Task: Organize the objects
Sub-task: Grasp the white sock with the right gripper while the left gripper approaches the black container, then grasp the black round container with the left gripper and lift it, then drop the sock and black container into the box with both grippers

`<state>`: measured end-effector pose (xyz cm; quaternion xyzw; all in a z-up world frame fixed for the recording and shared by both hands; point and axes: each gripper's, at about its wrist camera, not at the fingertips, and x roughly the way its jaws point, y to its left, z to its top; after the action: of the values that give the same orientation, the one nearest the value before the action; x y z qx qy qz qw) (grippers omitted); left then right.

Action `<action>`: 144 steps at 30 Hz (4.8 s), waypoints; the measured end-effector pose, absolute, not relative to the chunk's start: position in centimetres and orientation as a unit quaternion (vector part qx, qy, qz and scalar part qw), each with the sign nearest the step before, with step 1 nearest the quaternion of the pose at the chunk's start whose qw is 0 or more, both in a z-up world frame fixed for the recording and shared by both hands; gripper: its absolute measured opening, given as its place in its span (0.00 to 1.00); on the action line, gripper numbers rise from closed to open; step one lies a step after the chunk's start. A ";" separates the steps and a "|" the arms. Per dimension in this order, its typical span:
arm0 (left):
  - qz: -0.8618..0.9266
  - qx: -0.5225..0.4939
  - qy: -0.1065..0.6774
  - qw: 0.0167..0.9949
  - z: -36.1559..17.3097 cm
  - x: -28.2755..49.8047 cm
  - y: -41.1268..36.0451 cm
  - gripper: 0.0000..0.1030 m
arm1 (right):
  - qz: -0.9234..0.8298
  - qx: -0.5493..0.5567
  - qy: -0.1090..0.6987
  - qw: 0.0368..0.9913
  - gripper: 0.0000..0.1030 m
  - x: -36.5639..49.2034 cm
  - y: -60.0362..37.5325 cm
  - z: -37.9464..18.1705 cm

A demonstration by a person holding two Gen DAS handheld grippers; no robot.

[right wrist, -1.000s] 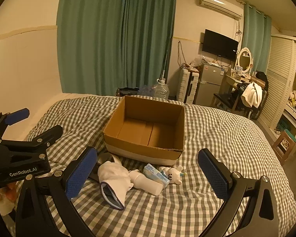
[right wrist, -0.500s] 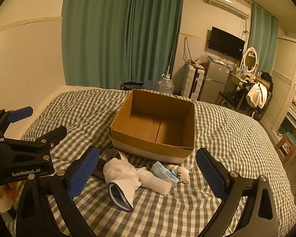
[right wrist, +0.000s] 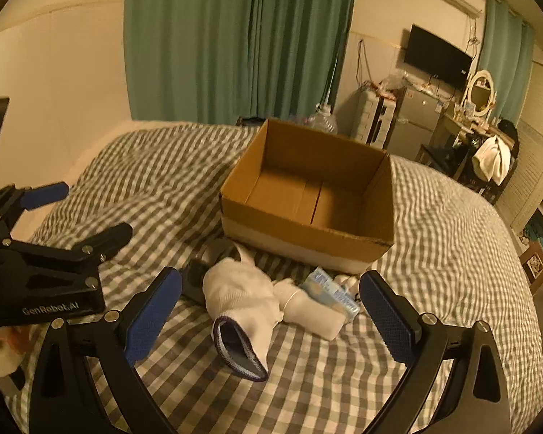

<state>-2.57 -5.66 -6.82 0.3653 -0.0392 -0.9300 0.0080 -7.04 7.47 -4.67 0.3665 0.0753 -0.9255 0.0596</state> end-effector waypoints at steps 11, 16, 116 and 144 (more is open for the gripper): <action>-0.909 0.414 -0.045 0.004 -10.1 -4.1 -6.2 1.00 | -0.894 0.431 0.087 0.084 0.85 -8.8 6.1 -9.2; -0.901 0.431 -0.043 0.004 -11.3 -4.6 -6.5 1.00 | -0.875 0.467 0.080 0.101 0.55 -9.8 6.0 -11.2; -0.941 0.310 -0.028 -0.130 6.4 -8.7 -1.2 0.77 | -0.970 0.237 0.053 0.026 0.27 -7.6 11.2 7.1; -0.898 0.409 -0.076 -0.146 -7.3 -27.0 4.2 0.77 | -0.928 0.369 -0.040 0.029 0.27 -27.2 17.5 -6.5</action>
<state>-26.98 4.22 -7.26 0.4090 -0.0757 -0.8976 -0.1462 -27.17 17.49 -6.53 0.3687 -0.0400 -0.9283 0.0289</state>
